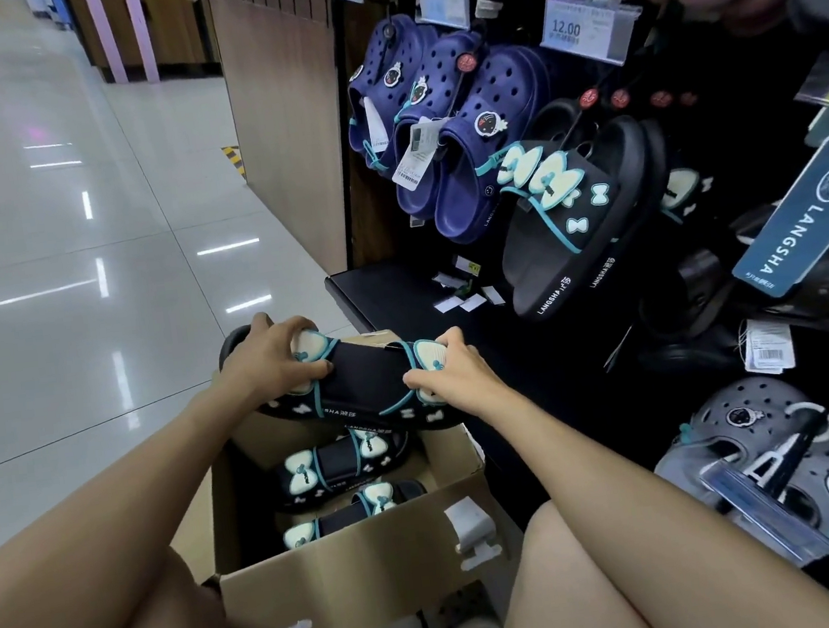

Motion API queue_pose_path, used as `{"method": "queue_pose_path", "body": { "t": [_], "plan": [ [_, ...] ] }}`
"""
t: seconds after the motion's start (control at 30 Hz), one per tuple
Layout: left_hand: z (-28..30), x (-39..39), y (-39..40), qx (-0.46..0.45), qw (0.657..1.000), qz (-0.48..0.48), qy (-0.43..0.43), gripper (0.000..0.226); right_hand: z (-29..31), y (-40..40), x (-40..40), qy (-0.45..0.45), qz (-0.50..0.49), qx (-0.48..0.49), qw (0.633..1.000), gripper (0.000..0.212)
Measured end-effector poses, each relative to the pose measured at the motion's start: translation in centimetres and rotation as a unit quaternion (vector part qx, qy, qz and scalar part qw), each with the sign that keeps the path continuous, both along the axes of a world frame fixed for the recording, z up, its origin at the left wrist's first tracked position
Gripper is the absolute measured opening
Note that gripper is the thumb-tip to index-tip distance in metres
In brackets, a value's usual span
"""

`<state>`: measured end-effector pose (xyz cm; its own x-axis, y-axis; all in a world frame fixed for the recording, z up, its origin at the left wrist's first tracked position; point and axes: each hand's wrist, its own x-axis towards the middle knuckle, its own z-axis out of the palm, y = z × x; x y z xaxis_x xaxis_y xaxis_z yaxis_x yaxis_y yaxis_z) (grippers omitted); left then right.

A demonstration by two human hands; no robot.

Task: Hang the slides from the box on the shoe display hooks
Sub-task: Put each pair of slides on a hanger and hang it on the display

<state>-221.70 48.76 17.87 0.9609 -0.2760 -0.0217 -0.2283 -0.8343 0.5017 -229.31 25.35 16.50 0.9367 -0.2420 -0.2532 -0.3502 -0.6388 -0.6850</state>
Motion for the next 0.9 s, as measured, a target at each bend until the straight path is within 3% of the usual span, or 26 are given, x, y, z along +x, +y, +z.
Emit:
{"method": "queue_pose_path", "body": {
  "t": [0.3, 0.53, 0.77, 0.9],
  "plan": [
    [-0.2, 0.3, 1.5, 0.039, 0.997, 0.060, -0.025, 0.063, 0.5, 0.6, 0.8, 0.028, -0.041, -0.027, 0.998, 0.075],
    [-0.8, 0.8, 5.7, 0.046, 0.995, 0.088, 0.002, 0.065, -0.1, -1.5, 0.5, 0.047, -0.025, -0.104, 0.993, 0.066],
    [-1.3, 1.3, 6.5, 0.096, 0.995, -0.019, 0.004, 0.070, -0.1, -1.1, 0.8, 0.016, 0.042, -0.181, 0.982, 0.061],
    [-1.6, 1.0, 5.6, 0.146, 0.974, -0.167, 0.043, 0.084, -0.4, -1.3, 0.7, 0.001, 0.190, -0.191, 0.963, 0.078]
  ]
}}
